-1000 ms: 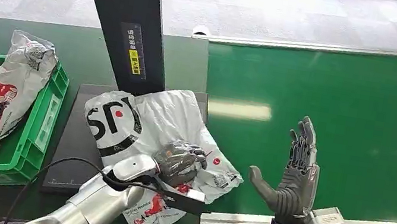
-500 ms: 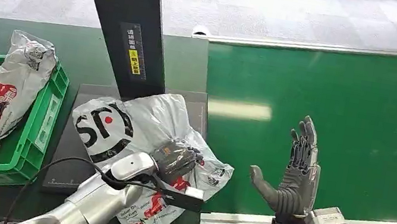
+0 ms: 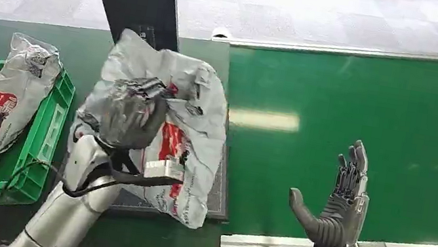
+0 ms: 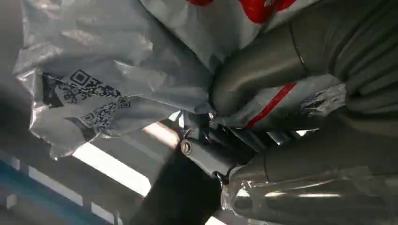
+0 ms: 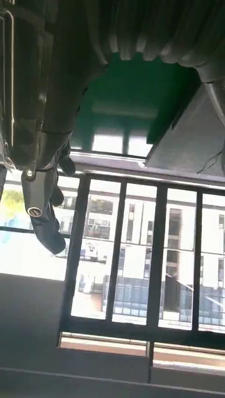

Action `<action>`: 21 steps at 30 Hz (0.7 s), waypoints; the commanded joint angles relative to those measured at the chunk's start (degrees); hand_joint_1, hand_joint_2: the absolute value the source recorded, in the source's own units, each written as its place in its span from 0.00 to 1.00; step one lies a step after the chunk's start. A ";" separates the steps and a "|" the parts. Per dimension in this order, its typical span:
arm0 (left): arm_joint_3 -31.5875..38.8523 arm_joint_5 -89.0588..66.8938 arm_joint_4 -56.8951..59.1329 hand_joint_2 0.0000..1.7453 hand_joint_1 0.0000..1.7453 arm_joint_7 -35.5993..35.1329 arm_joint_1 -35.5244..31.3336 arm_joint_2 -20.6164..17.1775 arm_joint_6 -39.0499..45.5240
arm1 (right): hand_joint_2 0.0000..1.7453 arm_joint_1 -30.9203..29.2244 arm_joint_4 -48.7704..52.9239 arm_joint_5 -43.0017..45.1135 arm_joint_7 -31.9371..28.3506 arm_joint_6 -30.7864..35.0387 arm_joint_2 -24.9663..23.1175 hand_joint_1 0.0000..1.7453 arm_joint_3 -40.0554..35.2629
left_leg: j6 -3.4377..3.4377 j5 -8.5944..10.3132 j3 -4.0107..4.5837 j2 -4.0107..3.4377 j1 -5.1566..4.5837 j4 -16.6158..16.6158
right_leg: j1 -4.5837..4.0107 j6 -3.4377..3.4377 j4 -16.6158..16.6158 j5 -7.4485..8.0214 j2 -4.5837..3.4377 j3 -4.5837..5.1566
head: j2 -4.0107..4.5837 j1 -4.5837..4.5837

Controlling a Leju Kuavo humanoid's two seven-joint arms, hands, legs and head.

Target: Moved the parcel from conveyor to table for the left to box.

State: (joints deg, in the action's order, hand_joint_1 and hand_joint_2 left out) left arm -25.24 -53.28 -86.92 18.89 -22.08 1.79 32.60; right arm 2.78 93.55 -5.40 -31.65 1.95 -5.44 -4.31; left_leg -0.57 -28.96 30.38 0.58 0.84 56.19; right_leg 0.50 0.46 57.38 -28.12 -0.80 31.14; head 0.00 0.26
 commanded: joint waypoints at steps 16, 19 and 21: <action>28.81 3.46 13.14 1.00 1.00 -5.82 -20.44 -11.14 2.76 | 1.00 1.59 1.71 1.02 -0.26 1.34 -1.05 0.00 1.29 | -0.07 0.19 0.07 0.14 0.04 0.06 | -0.05 -0.09 0.10 0.08 0.24 0.07 | 0.00 -0.02; 30.70 3.20 30.77 1.00 1.00 -5.61 -28.44 -14.20 2.84 | 1.00 0.70 0.69 1.81 -0.37 1.66 -0.42 0.00 0.33 | -0.14 0.29 0.07 0.14 0.10 0.05 | -0.10 -0.10 0.10 0.14 0.23 0.06 | 0.00 -0.02; 31.37 -3.10 43.19 1.00 1.00 -11.47 -32.46 -16.65 2.86 | 1.00 0.14 -0.06 2.58 -0.42 1.99 0.10 0.00 -0.74 | -0.15 0.36 0.05 0.06 0.09 0.01 | -0.09 -0.12 0.11 0.19 0.16 0.07 | 0.00 -0.04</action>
State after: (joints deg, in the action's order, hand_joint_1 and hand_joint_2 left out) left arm -0.69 -49.43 -84.51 12.64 -36.97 -7.41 34.56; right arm 4.66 96.24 -4.46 -32.04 3.15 -6.23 -3.26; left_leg -0.74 -28.72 30.35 0.62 0.96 56.20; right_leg 0.38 0.33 57.48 -28.01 -0.75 31.11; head 0.00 0.22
